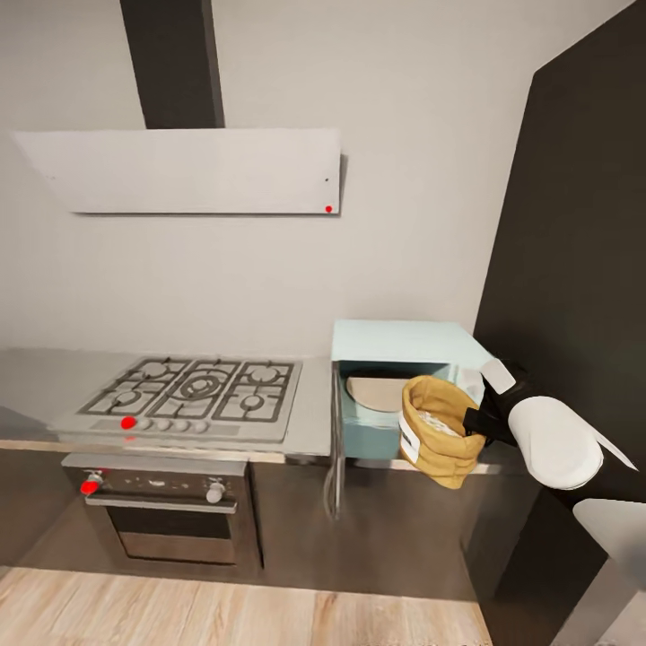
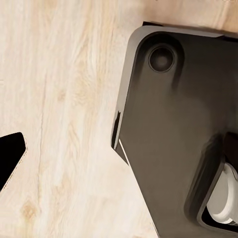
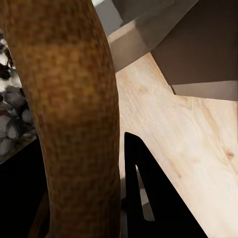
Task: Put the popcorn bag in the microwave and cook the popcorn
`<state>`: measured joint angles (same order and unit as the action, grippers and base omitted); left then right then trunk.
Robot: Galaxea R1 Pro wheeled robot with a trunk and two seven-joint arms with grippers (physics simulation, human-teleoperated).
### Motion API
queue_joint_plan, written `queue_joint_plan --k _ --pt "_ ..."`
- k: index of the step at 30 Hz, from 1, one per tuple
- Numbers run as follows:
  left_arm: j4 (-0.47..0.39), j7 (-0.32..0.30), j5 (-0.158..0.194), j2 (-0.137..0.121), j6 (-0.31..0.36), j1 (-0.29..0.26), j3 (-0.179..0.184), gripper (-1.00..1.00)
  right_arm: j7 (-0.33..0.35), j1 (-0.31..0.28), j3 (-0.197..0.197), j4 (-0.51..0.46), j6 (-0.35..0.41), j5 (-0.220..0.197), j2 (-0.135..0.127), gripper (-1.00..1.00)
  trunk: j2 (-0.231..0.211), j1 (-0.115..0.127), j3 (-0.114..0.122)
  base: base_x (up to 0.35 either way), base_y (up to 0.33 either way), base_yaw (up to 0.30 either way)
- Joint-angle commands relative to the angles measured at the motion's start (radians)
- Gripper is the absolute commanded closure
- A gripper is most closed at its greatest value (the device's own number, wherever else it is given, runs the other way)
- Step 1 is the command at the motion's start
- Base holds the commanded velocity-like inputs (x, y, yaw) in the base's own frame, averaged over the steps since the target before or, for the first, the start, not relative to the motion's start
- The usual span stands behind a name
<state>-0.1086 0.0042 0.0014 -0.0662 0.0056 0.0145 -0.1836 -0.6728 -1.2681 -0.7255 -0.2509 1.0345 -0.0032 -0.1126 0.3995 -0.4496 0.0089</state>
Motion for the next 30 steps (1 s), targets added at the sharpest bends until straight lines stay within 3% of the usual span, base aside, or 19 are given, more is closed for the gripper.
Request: queue_joint_plan --k 1,5,13,24,30 --pt "-0.002 0.000 0.000 0.000 0.001 0.001 -0.003 -1.00 -0.005 -0.001 -0.005 -0.001 0.002 -0.001 0.001 1.00 0.001 0.000 0.000 0.000 0.261 -0.059" --pt "-0.002 0.000 0.000 0.000 0.000 0.001 -0.002 -1.00 -0.007 -0.001 -0.004 -0.001 0.001 -0.001 0.001 1.00 0.001 0.000 0.000 0.000 0.253 -0.016" --pt "-0.002 0.000 0.000 0.000 -0.001 0.001 -0.002 -1.00 -0.007 -0.001 -0.003 -0.001 0.002 -0.001 0.001 1.00 0.001 0.000 0.001 0.000 0.025 -0.001" --pt "-0.002 0.000 0.000 0.000 -0.001 0.001 -0.002 -1.00 -0.007 -0.001 -0.003 -0.001 0.001 -0.001 0.001 1.00 0.001 0.000 0.018 0.009 0.007 0.000" --pt "-0.002 0.000 0.000 0.000 -0.001 0.001 -0.002 -1.00 -0.007 -0.001 -0.003 -0.001 0.001 -0.001 0.001 1.00 0.001 0.000 0.026 0.173 0.184 0.000"
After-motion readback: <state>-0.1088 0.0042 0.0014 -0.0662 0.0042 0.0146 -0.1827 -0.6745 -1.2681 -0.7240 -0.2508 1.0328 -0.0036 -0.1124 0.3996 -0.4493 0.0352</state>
